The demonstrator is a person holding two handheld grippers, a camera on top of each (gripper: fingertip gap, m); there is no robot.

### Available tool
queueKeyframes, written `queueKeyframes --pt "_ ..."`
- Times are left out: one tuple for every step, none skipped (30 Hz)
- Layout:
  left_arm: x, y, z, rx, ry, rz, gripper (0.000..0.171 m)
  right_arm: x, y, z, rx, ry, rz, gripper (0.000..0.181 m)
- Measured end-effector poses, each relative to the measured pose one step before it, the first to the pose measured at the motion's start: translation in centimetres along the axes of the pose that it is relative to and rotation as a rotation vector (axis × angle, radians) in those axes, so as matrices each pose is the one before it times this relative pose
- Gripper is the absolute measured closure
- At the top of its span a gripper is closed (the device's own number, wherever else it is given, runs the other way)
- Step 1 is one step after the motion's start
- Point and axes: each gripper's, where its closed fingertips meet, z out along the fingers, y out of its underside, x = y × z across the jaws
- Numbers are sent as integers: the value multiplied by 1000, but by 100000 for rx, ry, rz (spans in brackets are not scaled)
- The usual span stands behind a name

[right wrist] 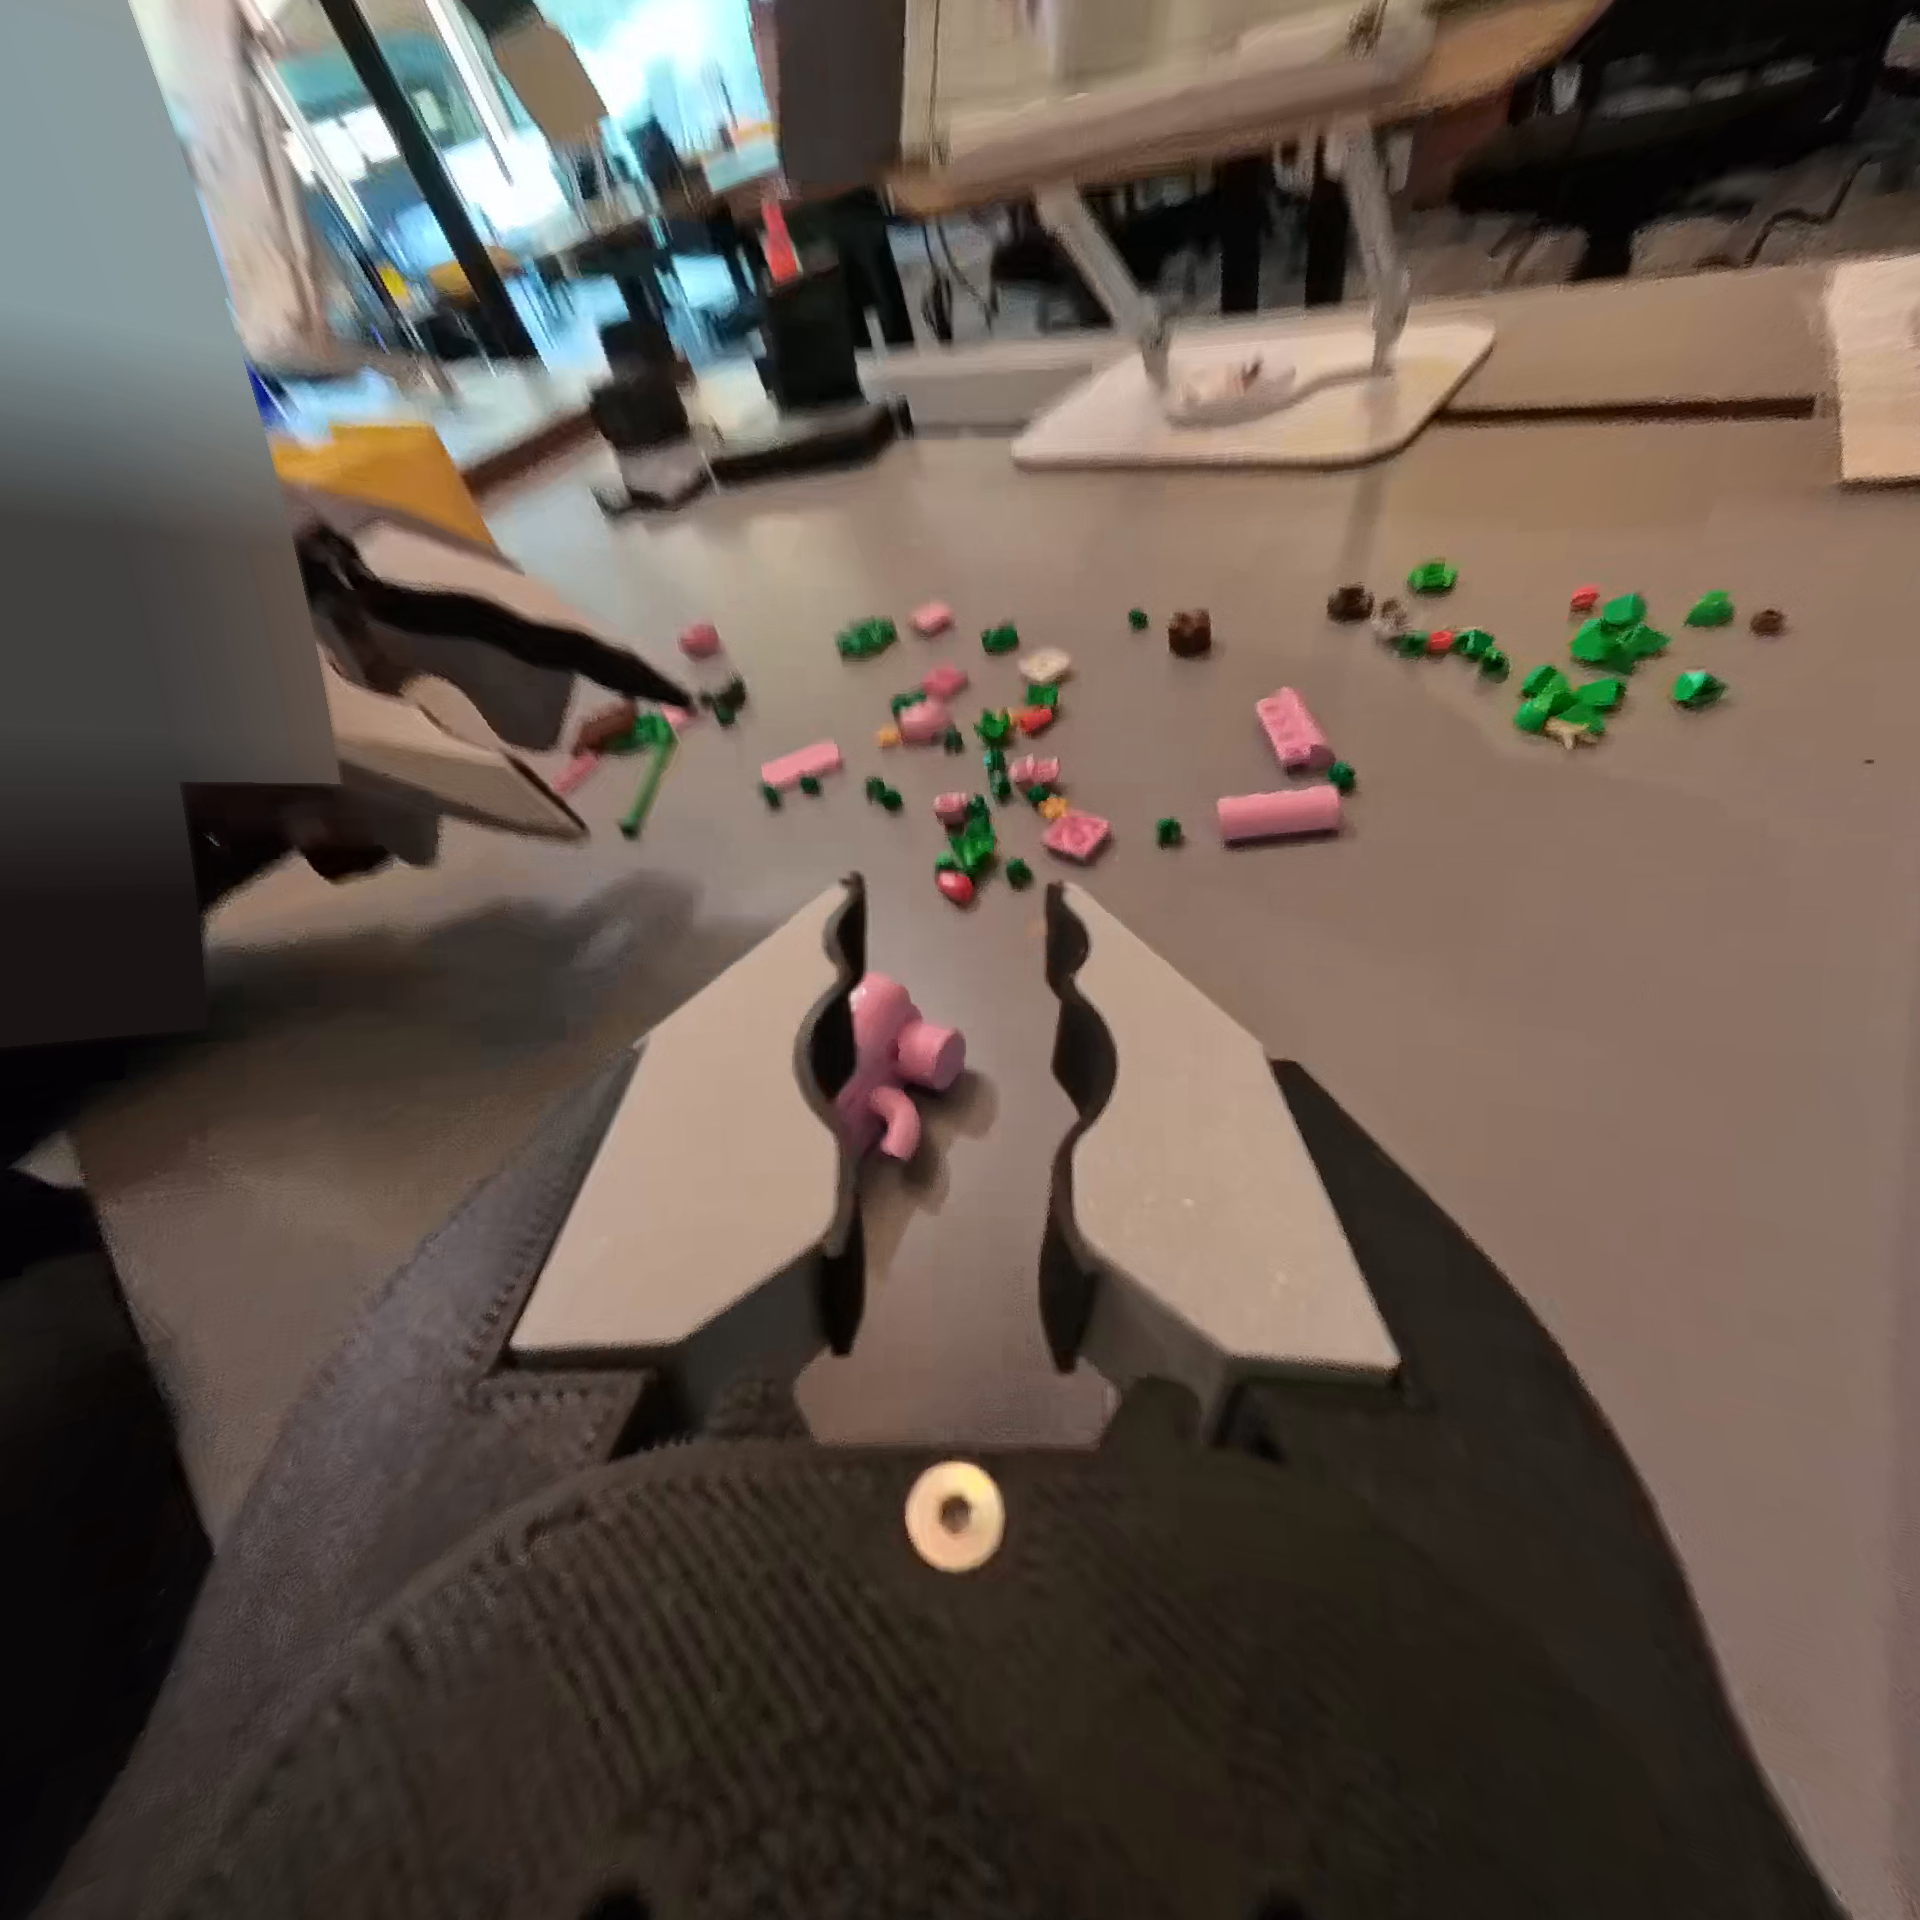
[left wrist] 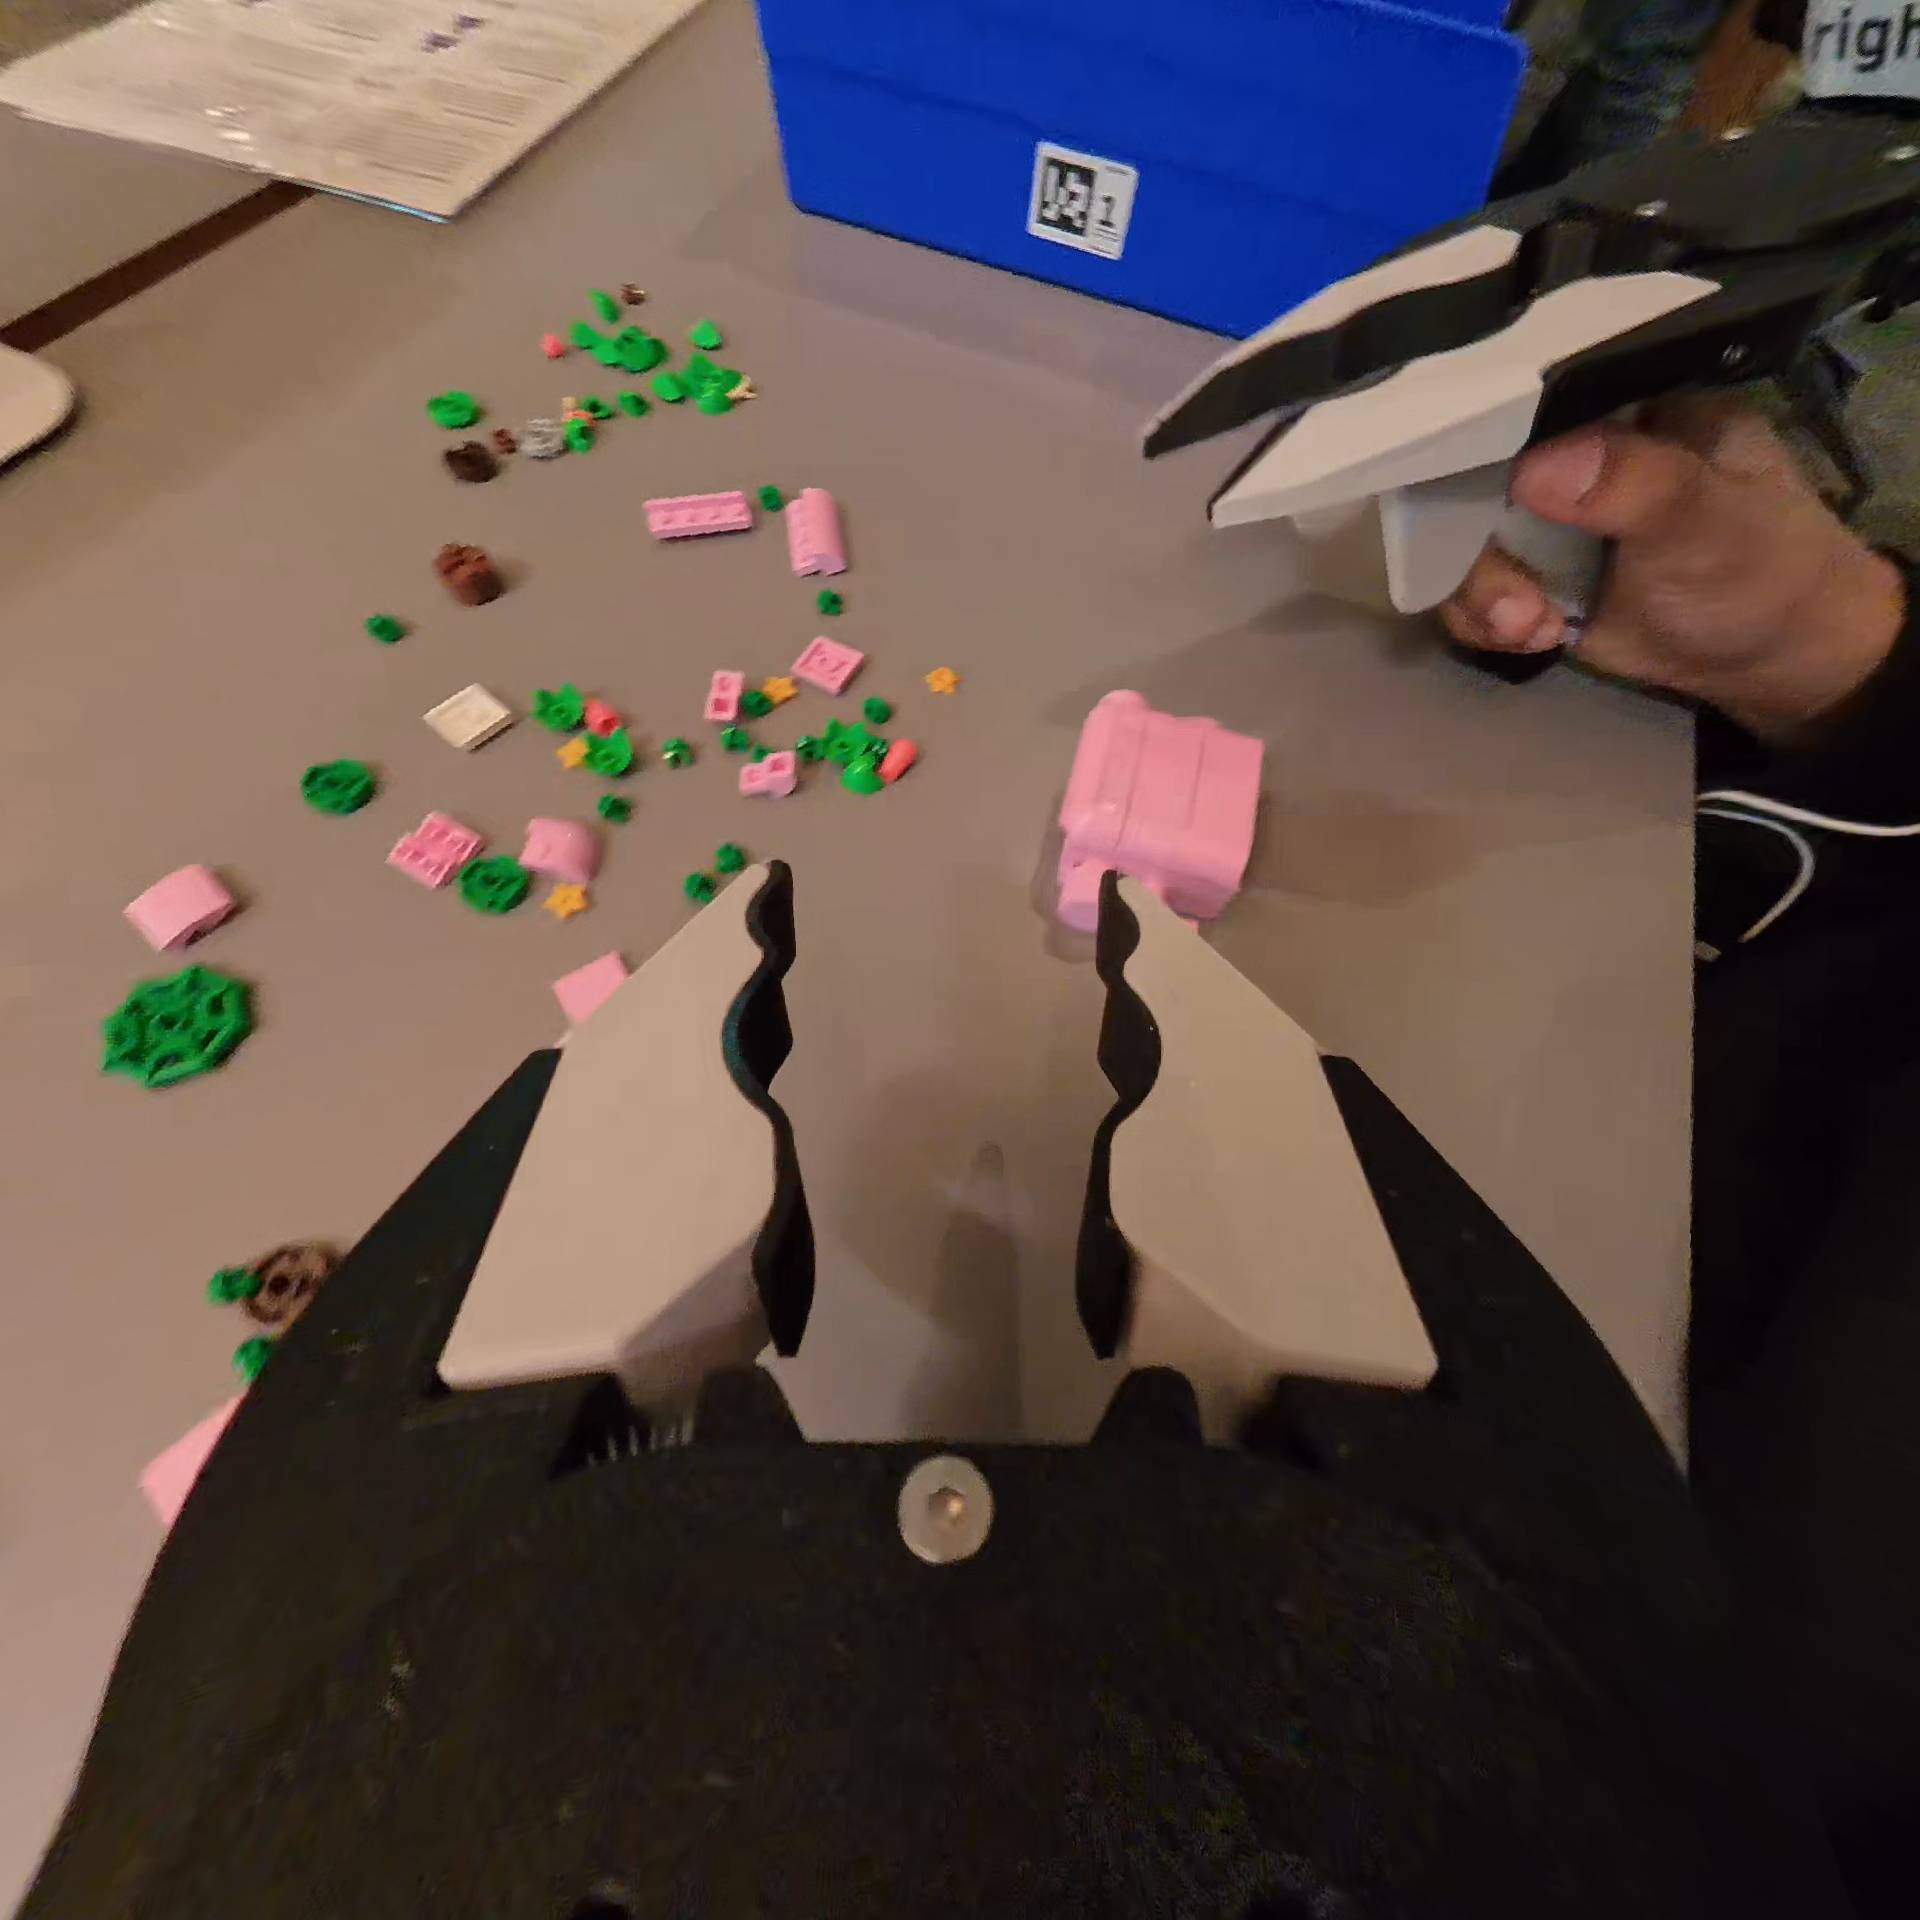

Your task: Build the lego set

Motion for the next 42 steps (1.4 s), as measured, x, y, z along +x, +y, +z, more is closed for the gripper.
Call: queueKeyframes --pt "-411 449 -514 1260 -1260 -934 116 -94 777 194 -6607 1989 -1993 156" --pt "-275 480 -449 956 -438 -746 116 -410 589 193 -5707 789 -1957 165" --pt "-185 474 -444 932 68 -574 116 -628 321 168 -3946 361 -1928 169" --pt "-126 402 -430 1368 283 -850 117 -703 107 168 -2570 592 -1850 171" --pt "-6 280 -410 2267 898 -1549 117 -749 -17 183 -1857 605 -2016 176" --pt "118 124 -372 3448 1837 -2799 118 -700 -24 247 -1873 816 -2311 180" --pt "209 -11 -339 4266 2593 -4293 119 -508 -5 283 -2197 1602 -2394 181" --pt "235 -217 -385 3628 3130 -6883 121 -363 -18 273 -2221 1880 -2295 181" --pt "397 -490 -406 4209 3962 -6346 120 -334 -74 264 -1568 1212 -1714 181" --pt "446 -689 -422 4366 4109 -5013 120 -305 -67 260 -1160 446 -738 181" --pt "381 -808 -436 4679 3549 -3723 121 -261 2 228 -1328 -181 -150 181" --pt "257 -659 -382 3680 2811 -2515 121 -9 47 177 -1433 649 240 181" --pt "96 -400 -277 2097 1630 -1607 122 232 -18 73 -1089 1686 576 178" --pt "-65 -153 -151 828 312 -1193 121 320 -117 -15 -687 2106 584 168" --pt "-72 22 -44 -102 45 -788 121 394 -160 -60 -680 2657 453 158" --pt "16 149 55 -766 237 -401 121 301 -80 -27 -1335 2461 107 147" --pt "51 183 95 -975 156 65 120 110 84 33 -2257 1594 -234 137" --pt "35 187 108 -893 -308 635 120 -121 271 92 -2964 559 -859 132" --pt "-27 158 82 -819 -743 1019 120 -148 382 141 -3161 595 -1444 129" --pt "-34 147 59 -807 -794 1084 120 6 442 142 -3012 1610 -1561 126" --pt "-32 102 41 -574 -570 814 120 39 410 101 -2350 1509 -1515 124" --pt "-9 60 28 -291 -235 374 120 147 302 50 -1458 1665 -261 122" --pt "4 33 30 -220 37 -10 120 -2 169 18 -737 190 1266 118" --pt "26 57 24 -293 248 -143 120 -201 81 31 -367 -1446 2306 113" --pt "32 41 19 -219 218 -187 120 -299 38 27 -33 -2017 2370 111" --pt "16 17 4 -86 121 -99 120 -266 44 50 60 -1664 1609 110" --pt "9 15 5 -57 -19 71 120 -157 118 86 -332 -541 495 110" --pt "19 22 1 -91 -62 192 120 -62 209 112 -836 228 -545 111" --pt "13 22 16 -137 -67 166 120 -16 274 124 -1210 564 -1016 112" --pt "23 33 9 -133 11 156 120 -50 274 113 -1292 216 -1106 113" --pt "29 42 25 -219 50 176 120 -73 233 85 -1079 -198 -979 113" --pt "24 55 24 -290 -7 241 120 -103 157 48 -586 -658 -775 114" --pt "-5 61 27 -275 -165 275 120 -116 96 12 -302 -1083 -364 117" --pt "-6 54 32 -309 -154 335 120 -107 117 6 -501 -1351 104 120" --pt "9 58 22 -264 -154 337 120 -118 93 13 -511 -1610 296 123" --pt "-3 37 26 -195 -139 261 121 -73 72 9 -363 -1408 370 124" --pt "-2 45 22 -215 -67 203 121 -28 31 -5 -211 -1131 291 125" --pt "-6 40 19 -200 -67 151 121 -19 24 -11 -248 -1015 90 125" --pt "-11 16 11 -91 -121 100 121 8 13 -29 -257 -794 -4 125" --pt "-13 25 13 -95 -112 86 121 -11 7 -22 -301 -698 -136 125" --pt "-16 32 9 -147 -124 104 121 -48 1 -16 -263 -594 -543 125" --pt "-24 31 24 -191 -147 74 121 -58 -2 -13 -206 -383 -969 125"
